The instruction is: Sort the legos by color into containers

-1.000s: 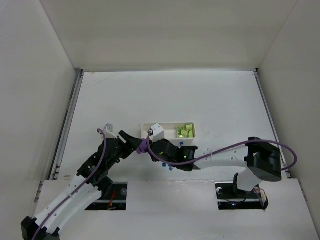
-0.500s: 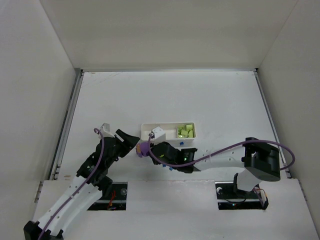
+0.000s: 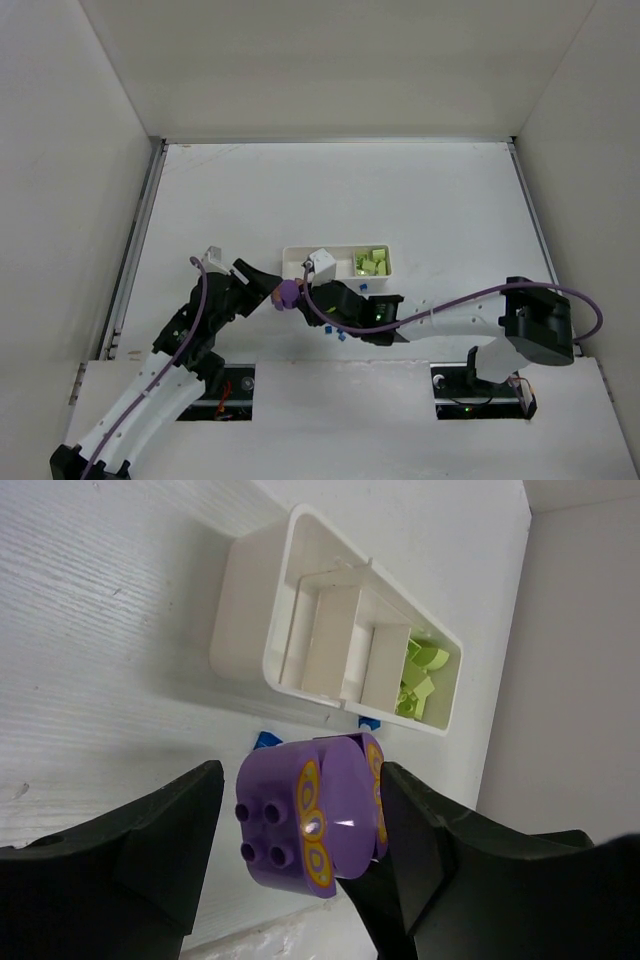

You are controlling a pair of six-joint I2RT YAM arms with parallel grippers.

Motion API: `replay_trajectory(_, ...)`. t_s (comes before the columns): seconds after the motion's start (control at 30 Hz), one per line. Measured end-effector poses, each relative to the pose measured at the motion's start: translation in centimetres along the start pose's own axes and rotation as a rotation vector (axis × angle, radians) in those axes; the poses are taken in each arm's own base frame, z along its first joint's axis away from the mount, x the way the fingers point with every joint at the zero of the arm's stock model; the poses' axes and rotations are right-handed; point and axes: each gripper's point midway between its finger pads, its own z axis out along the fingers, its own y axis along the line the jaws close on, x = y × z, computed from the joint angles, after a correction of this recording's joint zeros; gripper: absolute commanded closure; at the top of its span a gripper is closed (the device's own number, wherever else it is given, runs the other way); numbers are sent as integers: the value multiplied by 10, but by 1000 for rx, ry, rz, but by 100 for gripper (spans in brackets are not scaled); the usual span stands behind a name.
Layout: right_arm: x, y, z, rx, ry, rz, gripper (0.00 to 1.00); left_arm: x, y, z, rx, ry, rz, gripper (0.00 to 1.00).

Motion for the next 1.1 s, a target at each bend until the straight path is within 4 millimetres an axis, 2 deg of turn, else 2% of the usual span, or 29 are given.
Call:
replay_trajectory(0.13,-11,3,-5,-15,-28,16,69,-2,2,0,-6,1,-16,38)
replay_trajectory(0.3,-15,4,-6,-21,-38,23,69,0,0,-1,0,16,-37,38)
replay_trajectory(0.5,-22,5,-4,-26,-63,41,69,5,-15,-4,55,59,-97,38)
replay_trajectory(0.7,-32,3,-1,-28,-93,68,69,3,-23,-5,87,76,-157,48)
replay_trajectory(0.83,-38,7,0,-40,-116,96,69,2,-27,-5,116,77,-202,50)
replay_trajectory(0.9,-39,9,2,-44,-124,107,68,3,-28,-4,133,81,-227,55)
replay_trajectory(1.03,-32,8,10,-34,-117,111,64,6,-24,3,146,91,-284,77)
replay_trajectory(1.1,-31,7,12,-28,-117,116,61,6,-22,4,144,89,-296,85)
